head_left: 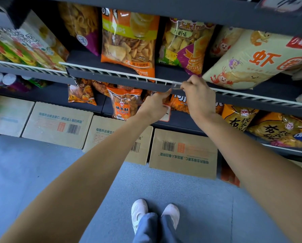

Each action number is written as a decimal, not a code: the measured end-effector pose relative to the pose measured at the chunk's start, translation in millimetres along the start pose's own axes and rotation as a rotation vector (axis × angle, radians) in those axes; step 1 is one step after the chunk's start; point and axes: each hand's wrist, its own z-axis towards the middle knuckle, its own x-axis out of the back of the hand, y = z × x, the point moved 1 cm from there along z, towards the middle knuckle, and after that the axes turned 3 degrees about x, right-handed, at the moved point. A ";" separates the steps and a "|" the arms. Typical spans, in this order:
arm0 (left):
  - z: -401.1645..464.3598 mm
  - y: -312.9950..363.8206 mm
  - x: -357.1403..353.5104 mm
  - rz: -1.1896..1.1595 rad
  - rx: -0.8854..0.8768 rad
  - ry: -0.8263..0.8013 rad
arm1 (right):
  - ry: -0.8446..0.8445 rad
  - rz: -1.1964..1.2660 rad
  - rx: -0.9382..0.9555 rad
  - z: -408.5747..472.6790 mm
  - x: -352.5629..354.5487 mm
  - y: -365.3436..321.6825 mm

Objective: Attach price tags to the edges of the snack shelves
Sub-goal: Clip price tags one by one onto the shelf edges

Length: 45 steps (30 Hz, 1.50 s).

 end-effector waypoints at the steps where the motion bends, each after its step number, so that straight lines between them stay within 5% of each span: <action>1: 1.0 0.1 0.2 0.001 -0.002 0.006 | 0.017 -0.009 0.016 0.4 1.3 -0.6; 17: -0.8 10.0 7.2 0.003 0.007 0.009 | 0.015 -0.029 0.022 -14.7 0.4 1.2; 34: -25.3 28.0 26.6 -0.822 0.288 0.133 | -0.303 -0.002 -0.037 -21.8 24.0 -10.7; 45: -72.1 44.3 57.1 -1.174 0.361 0.104 | -0.243 0.828 -0.341 -17.0 86.2 -35.8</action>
